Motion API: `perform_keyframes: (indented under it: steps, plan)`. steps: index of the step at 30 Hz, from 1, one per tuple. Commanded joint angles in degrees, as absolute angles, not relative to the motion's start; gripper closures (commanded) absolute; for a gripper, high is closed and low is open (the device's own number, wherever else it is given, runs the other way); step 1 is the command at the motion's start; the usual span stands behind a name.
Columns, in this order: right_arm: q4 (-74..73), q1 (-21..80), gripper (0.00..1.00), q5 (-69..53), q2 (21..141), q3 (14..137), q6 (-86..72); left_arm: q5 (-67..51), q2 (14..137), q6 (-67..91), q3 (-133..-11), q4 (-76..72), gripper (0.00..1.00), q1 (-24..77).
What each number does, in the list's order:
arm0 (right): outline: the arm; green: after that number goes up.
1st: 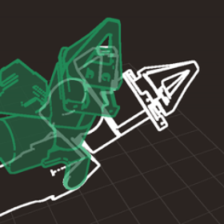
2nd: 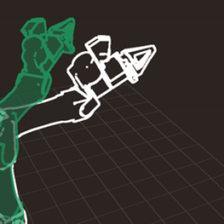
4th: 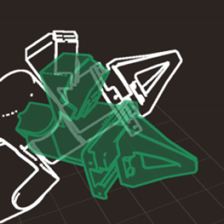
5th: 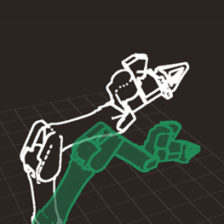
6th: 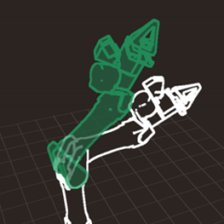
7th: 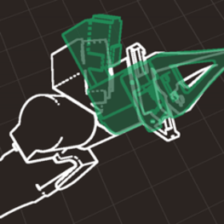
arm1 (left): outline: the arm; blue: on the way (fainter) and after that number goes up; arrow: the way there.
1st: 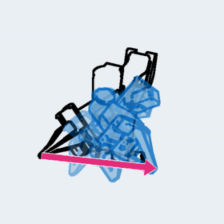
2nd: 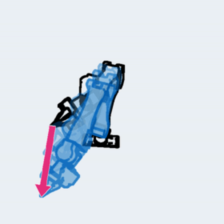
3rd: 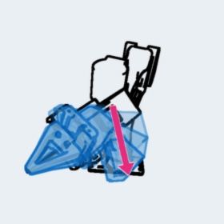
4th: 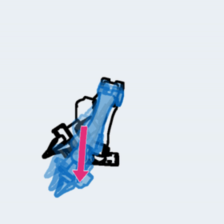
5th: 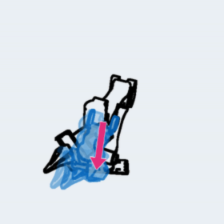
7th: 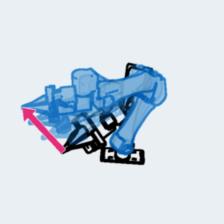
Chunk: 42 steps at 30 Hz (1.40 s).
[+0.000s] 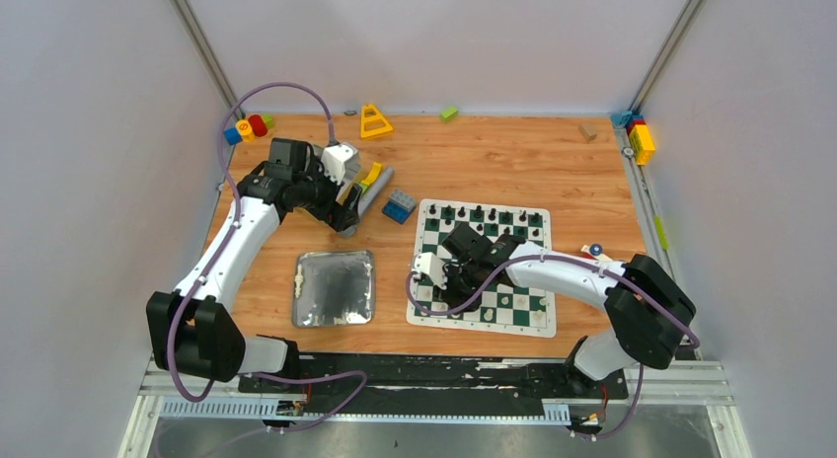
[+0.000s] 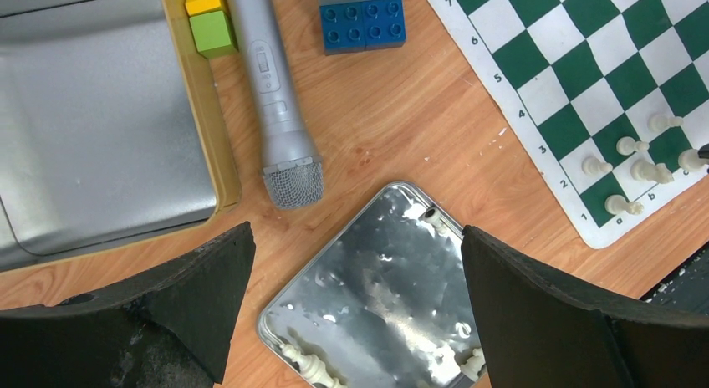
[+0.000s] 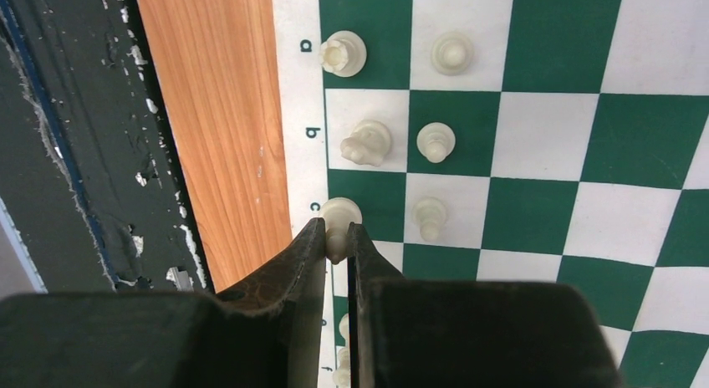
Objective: Set up the chess pieces on the board
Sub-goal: Place the chess piece on the chessboard.
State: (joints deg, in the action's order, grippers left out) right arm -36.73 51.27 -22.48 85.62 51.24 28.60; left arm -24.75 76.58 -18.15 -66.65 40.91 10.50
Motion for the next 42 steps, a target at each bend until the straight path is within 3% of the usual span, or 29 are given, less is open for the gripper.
perform_keyframes:
  steps: [1,13,31,38,42]
  plan:
    - [-33.38,51.86,0.97,-20.77,86.51,51.69,28.47,-25.13,74.09,-19.36,-66.03,39.37,0.0,10.46]
    - [-32.3,52.3,0.95,-19.08,87.72,51.07,28.37,-25.28,74.35,-19.49,-65.95,39.43,0.0,10.46]
    - [-32.62,52.17,0.51,-16.37,82.59,51.55,27.57,-23.73,73.17,-21.32,-65.61,41.08,0.0,10.46]
    - [-33.01,47.69,0.47,-17.61,75.9,55.39,26.67,-10.42,72.59,-25.99,-63.06,46.62,0.0,10.46]
    - [-32.8,44.71,0.48,-19.79,74.76,57.47,24.6,-5.74,72.17,-26.98,-59.8,51.91,0.07,10.45]
